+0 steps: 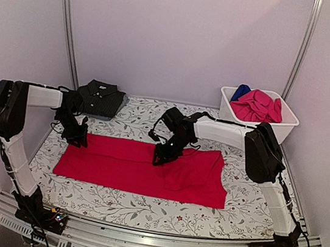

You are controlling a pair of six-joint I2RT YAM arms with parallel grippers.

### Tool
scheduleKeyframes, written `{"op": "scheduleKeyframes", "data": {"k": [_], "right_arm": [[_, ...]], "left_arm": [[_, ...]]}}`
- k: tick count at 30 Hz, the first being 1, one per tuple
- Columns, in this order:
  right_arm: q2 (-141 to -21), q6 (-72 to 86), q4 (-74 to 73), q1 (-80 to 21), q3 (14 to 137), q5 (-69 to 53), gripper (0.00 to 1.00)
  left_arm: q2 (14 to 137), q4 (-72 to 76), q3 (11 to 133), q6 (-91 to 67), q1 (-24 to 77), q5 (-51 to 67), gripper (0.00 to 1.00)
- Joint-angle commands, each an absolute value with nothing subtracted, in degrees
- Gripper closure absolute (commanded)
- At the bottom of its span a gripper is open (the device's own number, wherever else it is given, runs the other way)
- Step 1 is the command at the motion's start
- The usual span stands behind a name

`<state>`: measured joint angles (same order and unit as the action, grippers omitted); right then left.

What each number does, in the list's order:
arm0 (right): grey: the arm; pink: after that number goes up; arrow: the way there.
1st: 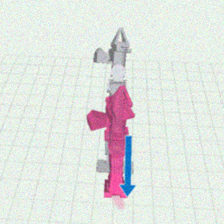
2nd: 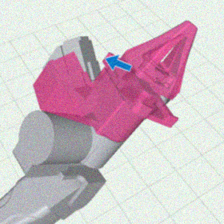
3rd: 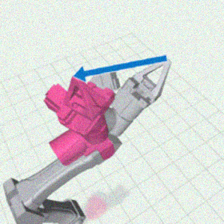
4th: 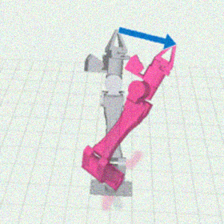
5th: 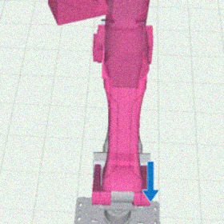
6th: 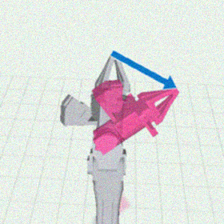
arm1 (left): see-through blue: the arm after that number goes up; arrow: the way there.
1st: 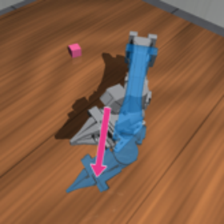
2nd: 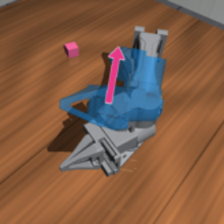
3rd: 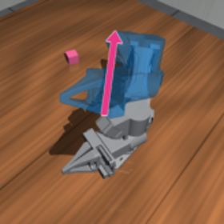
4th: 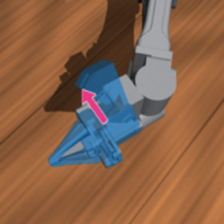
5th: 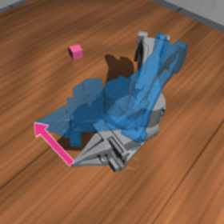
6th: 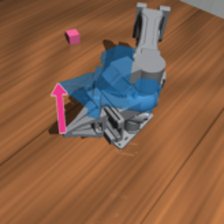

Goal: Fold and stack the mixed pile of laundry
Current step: Adjust the rectangle-folded T-shirt at the center of the board.

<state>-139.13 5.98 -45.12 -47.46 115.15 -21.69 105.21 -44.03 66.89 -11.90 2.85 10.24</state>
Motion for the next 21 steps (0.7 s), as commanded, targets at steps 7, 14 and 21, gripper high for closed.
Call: {"op": "scheduleKeyframes", "data": {"k": [7,14,21], "right_arm": [[-129.9,5.3,-47.7,-47.8,106.4,-20.5,0.67],[-119.0,10.1,-45.6,-45.3,94.8,-18.0,0.63],[-115.7,12.5,-44.9,-42.0,85.3,-14.9,0.63]], "left_arm": [[96.5,-47.1,67.6,-12.8,3.9,9.3,0.61],[98.9,-41.6,75.0,-11.8,9.3,11.6,0.54],[106.6,-41.3,80.8,-11.7,13.5,9.9,0.54]]}}
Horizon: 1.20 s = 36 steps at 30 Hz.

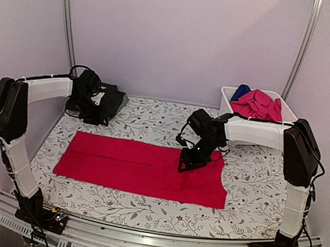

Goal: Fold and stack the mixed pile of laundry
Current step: Adjust the rectangle-folded T-shirt at the center of the board, then rotate the rectangle-folded T-shirt at the center of the board.

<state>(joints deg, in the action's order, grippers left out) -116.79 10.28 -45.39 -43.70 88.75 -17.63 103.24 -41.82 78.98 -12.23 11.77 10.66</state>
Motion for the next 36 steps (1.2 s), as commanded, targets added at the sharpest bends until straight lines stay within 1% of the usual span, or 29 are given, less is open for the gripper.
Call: {"op": "scheduleKeyframes", "data": {"k": [1,6,8,9,13,16,20,24,28,30,32,33,36], "right_arm": [[-115.6,12.8,-44.8,-41.8,84.7,-15.0,0.62],[-115.5,13.3,-45.5,-41.7,79.7,-16.3,0.65],[-114.5,14.0,-45.3,-41.7,77.5,-16.1,0.65],[-114.2,14.2,-45.3,-41.7,77.1,-15.7,0.63],[-115.7,14.9,-45.5,-41.5,79.9,-15.0,0.61],[-119.8,14.7,-45.8,-41.4,84.2,-13.6,0.61],[-126.2,13.4,-46.8,-41.3,91.0,-11.2,0.61],[-132.7,11.8,-47.9,-40.4,98.7,-7.5,0.61],[-140.4,11.6,-49.5,-39.4,113.4,-1.7,0.61],[-143.2,11.0,-51.7,-39.4,123.6,-1.3,0.57],[-144.5,10.4,-52.6,-39.4,131.1,-2.2,0.52],[-144.1,10.3,-52.4,-39.4,132.7,-2.8,0.51],[-138.1,10.5,-49.3,-39.4,128.9,-5.2,0.48]], "left_arm": [[107.0,-41.3,81.0,-11.7,13.7,9.9,0.54],[108.5,-41.1,80.7,-11.2,14.0,9.2,0.54],[109.0,-41.2,80.1,-10.9,13.9,8.8,0.54],[109.1,-41.0,79.4,-10.8,13.9,8.9,0.54],[110.1,-40.1,75.2,-11.6,13.0,7.4,0.53],[110.6,-39.6,71.4,-14.0,10.5,8.3,0.54],[108.2,-38.1,65.6,-17.2,5.7,8.1,0.56],[106.2,-37.7,61.5,-21.7,-1.1,4.8,0.59],[102.4,-35.9,57.2,-25.5,-7.3,5.8,0.6],[99.9,-35.8,56.5,-26.2,-8.5,5.6,0.6],[97.5,-36.0,56.9,-25.4,-8.5,6.6,0.59],[96.3,-36.3,57.5,-24.8,-7.9,7.3,0.58],[93.2,-37.2,60.2,-21.3,-4.1,7.0,0.55]]}}
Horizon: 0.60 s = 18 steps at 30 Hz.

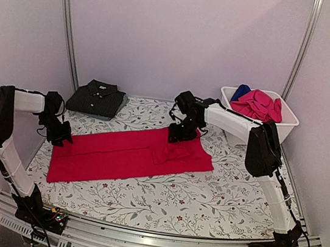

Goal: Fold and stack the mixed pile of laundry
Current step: Rotate the rectangle-folded T-shirt at the center of the board.

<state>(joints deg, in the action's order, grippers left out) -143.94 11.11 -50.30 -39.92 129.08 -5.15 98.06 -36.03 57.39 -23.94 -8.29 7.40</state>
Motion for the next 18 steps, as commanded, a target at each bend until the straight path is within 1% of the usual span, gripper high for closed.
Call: {"op": "scheduleKeyframes", "data": {"k": [1,3,5,8,12,15,18], "right_arm": [[-135.3,10.9,-48.2,-39.4,125.3,-5.9,0.48],[-130.4,12.2,-47.0,-39.4,119.2,-8.1,0.48],[-127.2,13.4,-47.3,-39.4,113.8,-10.1,0.5],[-123.3,15.5,-47.5,-39.6,104.6,-13.0,0.55],[-118.0,18.1,-44.9,-39.7,91.9,-13.7,0.59],[-116.4,19.4,-43.8,-39.5,87.2,-12.0,0.6],[-118.6,19.4,-43.5,-38.5,86.4,-9.9,0.61]], "left_arm": [[92.6,-38.1,61.4,-20.0,-2.2,5.7,0.54],[92.3,-40.0,63.8,-17.4,1.9,4.1,0.54],[92.2,-41.4,65.5,-15.7,5.7,2.9,0.54],[92.2,-41.9,65.9,-13.2,10.0,4.5,0.54],[92.5,-41.4,64.7,-10.6,15.8,7.1,0.56],[93.7,-40.9,63.7,-10.6,19.1,8.5,0.58],[95.4,-41.4,62.9,-10.7,21.8,7.4,0.59]]}}
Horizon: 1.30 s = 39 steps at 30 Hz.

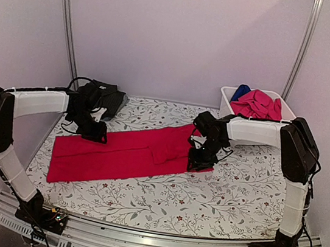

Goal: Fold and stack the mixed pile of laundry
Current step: Rotate the rectangle-folded T-shirt at the center of the board.

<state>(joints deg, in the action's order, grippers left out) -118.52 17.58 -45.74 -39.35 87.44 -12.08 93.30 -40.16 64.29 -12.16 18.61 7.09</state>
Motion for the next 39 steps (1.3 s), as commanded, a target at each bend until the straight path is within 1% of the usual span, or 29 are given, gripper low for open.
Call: {"op": "scheduleKeyframes", "data": {"k": [1,5,8,12,16,19,22,24,27,34,39], "right_arm": [[-119.4,19.4,-43.6,-38.2,86.7,-8.9,0.61],[-125.2,17.1,-46.2,-37.8,90.8,-1.5,0.63],[-128.4,16.4,-46.2,-35.6,95.4,2.2,0.64],[-136.6,15.2,-48.6,-32.9,106.8,6.6,0.67],[-143.5,12.8,-52.7,-32.2,121.4,11.0,0.67],[-145.6,11.3,-52.7,-32.2,128.1,11.5,0.66],[-143.7,10.8,-51.3,-32.2,129.1,10.4,0.6],[-141.5,10.9,-50.3,-32.2,128.3,8.3,0.57],[-136.9,10.4,-48.1,-32.2,126.0,5.2,0.52],[-130.4,9.2,-48.8,-32.2,124.9,1.2,0.49],[-128.6,9.5,-50.9,-32.2,121.7,0.6,0.49]], "left_arm": [[95.9,-41.7,62.7,-10.9,22.4,6.9,0.59],[96.8,-42.4,62.4,-11.5,23.2,6.1,0.59],[96.3,-42.6,62.4,-11.6,23.4,6.2,0.59],[95.8,-43.5,62.4,-11.7,24.3,4.7,0.6],[96.2,-44.7,62.3,-12.6,26.8,2.6,0.62],[97.1,-45.4,61.8,-12.4,29.2,0.2,0.62],[98.4,-45.3,61.3,-12.6,31.1,0.2,0.65],[100.0,-45.3,61.3,-12.5,33.2,-1.6,0.67],[103.1,-45.8,61.5,-12.5,36.7,-1.4,0.69],[107.5,-46.5,60.8,-14.2,44.8,1.3,0.74],[109.7,-47.4,67.1,-13.4,52.2,5.6,0.76]]}}
